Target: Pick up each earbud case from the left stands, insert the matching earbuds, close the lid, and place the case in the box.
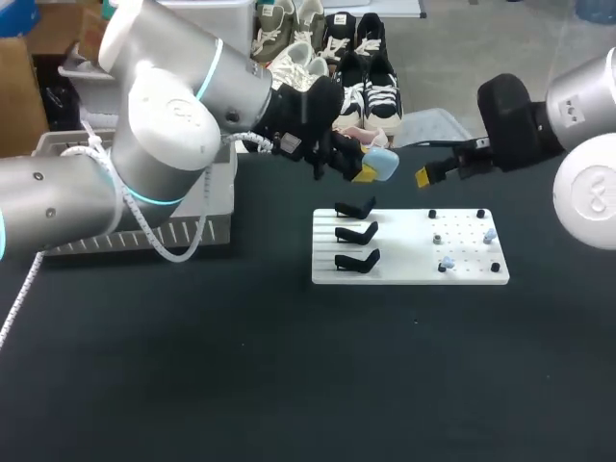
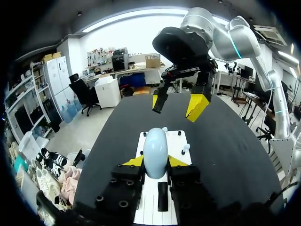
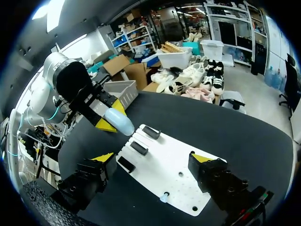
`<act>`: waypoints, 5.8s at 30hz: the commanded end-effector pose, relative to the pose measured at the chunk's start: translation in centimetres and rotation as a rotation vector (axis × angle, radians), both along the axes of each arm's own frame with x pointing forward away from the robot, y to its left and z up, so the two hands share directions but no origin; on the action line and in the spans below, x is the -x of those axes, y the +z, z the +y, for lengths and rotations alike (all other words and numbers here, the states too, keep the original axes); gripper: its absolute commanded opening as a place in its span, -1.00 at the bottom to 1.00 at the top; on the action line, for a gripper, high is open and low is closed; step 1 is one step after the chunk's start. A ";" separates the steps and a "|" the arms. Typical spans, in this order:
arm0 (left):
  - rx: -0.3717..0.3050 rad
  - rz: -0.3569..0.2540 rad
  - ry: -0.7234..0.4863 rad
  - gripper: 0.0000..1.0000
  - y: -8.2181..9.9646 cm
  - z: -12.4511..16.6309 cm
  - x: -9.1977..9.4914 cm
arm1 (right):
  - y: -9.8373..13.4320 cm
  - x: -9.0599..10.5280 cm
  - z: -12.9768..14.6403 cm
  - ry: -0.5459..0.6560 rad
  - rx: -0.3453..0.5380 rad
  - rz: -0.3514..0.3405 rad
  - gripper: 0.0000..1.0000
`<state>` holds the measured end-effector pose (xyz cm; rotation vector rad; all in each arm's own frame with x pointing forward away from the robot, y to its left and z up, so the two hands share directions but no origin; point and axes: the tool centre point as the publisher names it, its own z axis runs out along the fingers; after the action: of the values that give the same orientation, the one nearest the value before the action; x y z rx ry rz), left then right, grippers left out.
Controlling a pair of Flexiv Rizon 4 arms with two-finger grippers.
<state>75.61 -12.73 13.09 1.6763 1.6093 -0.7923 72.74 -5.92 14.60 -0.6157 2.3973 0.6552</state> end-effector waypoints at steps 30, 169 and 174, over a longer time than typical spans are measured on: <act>-0.006 0.001 -0.079 -1.00 -0.3 -1.6 2.0 | 0.6 -1.9 1.2 0.059 -0.027 -0.002 1.00; 0.374 -0.025 0.042 -1.00 -4.0 -3.5 3.4 | -7.5 3.1 -10.4 -0.035 0.649 0.047 1.00; 0.374 -0.025 0.042 -1.00 -4.0 -3.5 3.4 | -8.7 2.7 -9.9 -0.041 0.641 0.073 1.00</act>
<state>72.35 -16.20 9.11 1.3809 1.3747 -0.9839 69.24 -16.35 6.46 -0.8044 2.6638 -0.1273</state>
